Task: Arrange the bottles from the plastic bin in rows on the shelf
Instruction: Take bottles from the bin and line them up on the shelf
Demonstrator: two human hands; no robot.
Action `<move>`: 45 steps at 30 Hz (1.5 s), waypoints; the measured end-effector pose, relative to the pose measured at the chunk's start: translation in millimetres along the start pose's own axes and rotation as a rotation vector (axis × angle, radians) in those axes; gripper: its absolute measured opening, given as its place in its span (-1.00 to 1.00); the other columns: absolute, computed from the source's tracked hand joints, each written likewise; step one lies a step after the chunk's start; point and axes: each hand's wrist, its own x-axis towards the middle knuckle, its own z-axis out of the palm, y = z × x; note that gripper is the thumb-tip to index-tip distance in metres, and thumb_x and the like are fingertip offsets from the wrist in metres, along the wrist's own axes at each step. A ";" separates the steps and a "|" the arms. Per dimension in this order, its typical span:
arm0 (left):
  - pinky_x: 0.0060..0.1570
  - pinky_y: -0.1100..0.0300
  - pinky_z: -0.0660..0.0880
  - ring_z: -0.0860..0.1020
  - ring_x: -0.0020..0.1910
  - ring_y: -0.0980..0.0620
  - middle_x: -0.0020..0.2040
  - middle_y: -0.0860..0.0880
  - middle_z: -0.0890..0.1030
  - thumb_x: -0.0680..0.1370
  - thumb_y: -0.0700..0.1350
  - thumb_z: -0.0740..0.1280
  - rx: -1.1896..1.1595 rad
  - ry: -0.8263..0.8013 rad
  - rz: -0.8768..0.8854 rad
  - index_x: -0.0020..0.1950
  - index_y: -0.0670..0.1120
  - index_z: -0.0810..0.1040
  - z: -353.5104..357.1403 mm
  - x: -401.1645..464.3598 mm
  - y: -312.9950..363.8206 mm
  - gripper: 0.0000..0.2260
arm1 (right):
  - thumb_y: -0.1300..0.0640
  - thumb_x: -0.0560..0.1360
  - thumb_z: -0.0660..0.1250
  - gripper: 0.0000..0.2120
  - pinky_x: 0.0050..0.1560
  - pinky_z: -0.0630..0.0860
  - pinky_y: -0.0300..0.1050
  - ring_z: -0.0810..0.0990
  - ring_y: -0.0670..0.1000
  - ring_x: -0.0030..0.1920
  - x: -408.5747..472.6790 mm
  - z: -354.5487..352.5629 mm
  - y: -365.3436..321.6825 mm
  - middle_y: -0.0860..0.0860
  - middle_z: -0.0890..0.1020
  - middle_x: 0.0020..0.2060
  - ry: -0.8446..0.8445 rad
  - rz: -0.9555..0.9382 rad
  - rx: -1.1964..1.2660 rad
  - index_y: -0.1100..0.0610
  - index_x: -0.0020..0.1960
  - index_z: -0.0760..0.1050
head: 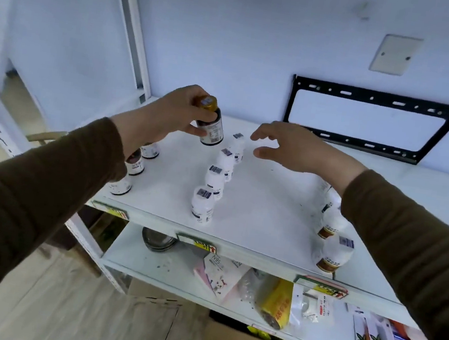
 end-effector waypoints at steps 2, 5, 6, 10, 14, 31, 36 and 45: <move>0.02 0.04 0.65 0.59 0.22 -0.08 0.25 -0.17 0.54 0.52 -0.23 0.45 0.065 0.045 -0.002 0.20 -0.18 0.46 -15.0 9.3 -7.6 -0.70 | -0.11 0.54 0.32 -0.70 0.20 0.45 -0.01 0.49 -0.02 0.18 18.0 6.4 -6.6 -0.14 0.53 0.20 0.008 -0.009 0.016 -0.12 0.25 0.48; -0.03 0.07 0.66 0.60 0.20 -0.11 0.25 -0.19 0.56 0.52 -0.21 0.46 0.117 0.067 -0.014 0.25 -0.21 0.44 -38.3 22.6 -16.0 -0.64 | -0.12 0.51 0.34 -0.71 0.18 0.46 -0.03 0.50 -0.03 0.17 42.1 21.9 -15.6 -0.13 0.55 0.16 -0.004 0.004 0.074 -0.13 0.22 0.50; -0.02 0.07 0.65 0.60 0.19 -0.11 0.23 -0.18 0.59 0.52 -0.20 0.46 0.141 0.067 -0.013 0.23 -0.21 0.44 -46.3 27.9 -19.0 -0.65 | -0.13 0.50 0.34 -0.70 0.18 0.46 -0.03 0.50 -0.03 0.16 49.7 26.6 -19.8 -0.13 0.54 0.14 -0.016 0.012 0.084 -0.14 0.21 0.50; 0.00 0.03 0.59 0.60 0.16 -0.13 0.18 -0.12 0.62 0.51 -0.11 0.48 0.279 0.112 0.005 0.18 -0.15 0.51 -80.0 52.1 -35.9 -0.69 | -0.13 0.50 0.33 -0.71 0.15 0.49 -0.03 0.60 -0.03 0.06 80.3 37.2 -41.1 -0.14 0.52 0.13 -0.038 0.048 0.086 -0.15 0.20 0.49; 0.08 -0.11 0.57 0.59 0.13 -0.18 0.15 -0.11 0.61 0.48 -0.06 0.50 0.345 0.147 0.006 0.18 -0.12 0.55 -108.8 85.3 -60.6 -0.68 | -0.12 0.53 0.31 -0.72 0.01 0.50 -0.09 0.63 -0.07 -0.19 103.5 47.3 -64.4 -0.15 0.48 0.14 -0.043 0.103 0.090 -0.13 0.22 0.48; 0.19 -0.11 0.55 0.55 0.13 -0.16 0.16 -0.11 0.56 0.35 -0.10 0.57 0.607 -0.142 -0.147 0.16 -0.09 0.53 -140.4 159.7 -150.8 -0.57 | -0.17 0.54 0.28 -0.70 0.19 0.45 0.03 0.47 -0.05 0.15 148.3 86.1 -100.4 -0.14 0.51 0.17 -0.019 0.265 0.023 -0.17 0.25 0.46; 0.18 -0.11 0.56 0.55 0.13 -0.17 0.19 -0.13 0.55 0.37 -0.12 0.57 0.642 -0.178 -0.142 0.20 -0.08 0.53 -142.6 165.2 -150.5 -0.56 | -0.16 0.54 0.29 -0.71 0.20 0.45 0.05 0.45 -0.08 0.11 153.2 87.2 -99.6 -0.19 0.47 0.08 -0.008 0.283 0.037 -0.17 0.24 0.46; 0.07 0.06 0.58 0.55 0.12 -0.14 0.19 -0.13 0.53 0.40 -0.04 0.58 0.644 -0.243 -0.194 0.21 -0.07 0.48 -140.6 166.7 -146.8 -0.53 | -0.16 0.53 0.29 -0.71 0.18 0.46 0.03 0.48 -0.04 0.17 154.9 86.3 -102.2 -0.15 0.52 0.16 0.014 0.276 0.042 -0.17 0.23 0.46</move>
